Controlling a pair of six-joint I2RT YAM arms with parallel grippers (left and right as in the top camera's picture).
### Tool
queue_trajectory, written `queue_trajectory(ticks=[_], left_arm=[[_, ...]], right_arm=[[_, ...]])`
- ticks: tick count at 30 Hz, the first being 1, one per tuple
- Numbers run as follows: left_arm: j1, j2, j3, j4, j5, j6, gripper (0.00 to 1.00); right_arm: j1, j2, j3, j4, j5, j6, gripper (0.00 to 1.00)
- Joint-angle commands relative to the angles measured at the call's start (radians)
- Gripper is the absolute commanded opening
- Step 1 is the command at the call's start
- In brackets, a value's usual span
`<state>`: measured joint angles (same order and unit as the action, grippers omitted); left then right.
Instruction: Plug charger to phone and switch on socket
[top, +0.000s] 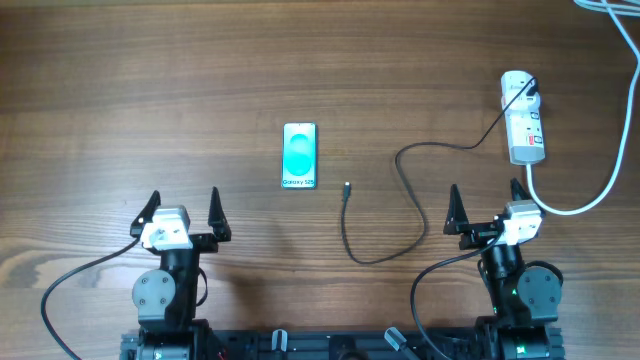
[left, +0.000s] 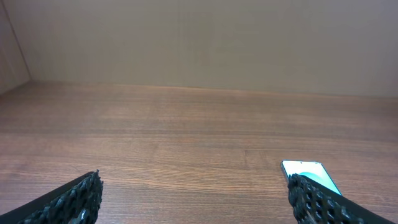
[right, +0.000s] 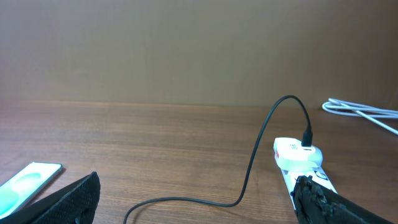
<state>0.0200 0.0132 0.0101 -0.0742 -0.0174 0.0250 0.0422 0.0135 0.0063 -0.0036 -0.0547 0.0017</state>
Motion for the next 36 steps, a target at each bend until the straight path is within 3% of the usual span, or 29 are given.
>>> queue_trajectory(ticks=[1,33,36], left_arm=[[0.008,-0.006,-0.005,-0.001,0.009,0.016,1.0],[0.008,-0.006,-0.005,0.002,0.002,0.023,1.0],[0.008,-0.006,-0.005,0.013,0.174,0.011,1.0]], right_arm=[[-0.004,-0.002,-0.001,0.005,0.01,-0.001,1.0],[-0.004,-0.002,-0.001,0.005,0.01,-0.001,1.0],[-0.004,-0.002,-0.001,0.005,0.01,-0.001,1.0]])
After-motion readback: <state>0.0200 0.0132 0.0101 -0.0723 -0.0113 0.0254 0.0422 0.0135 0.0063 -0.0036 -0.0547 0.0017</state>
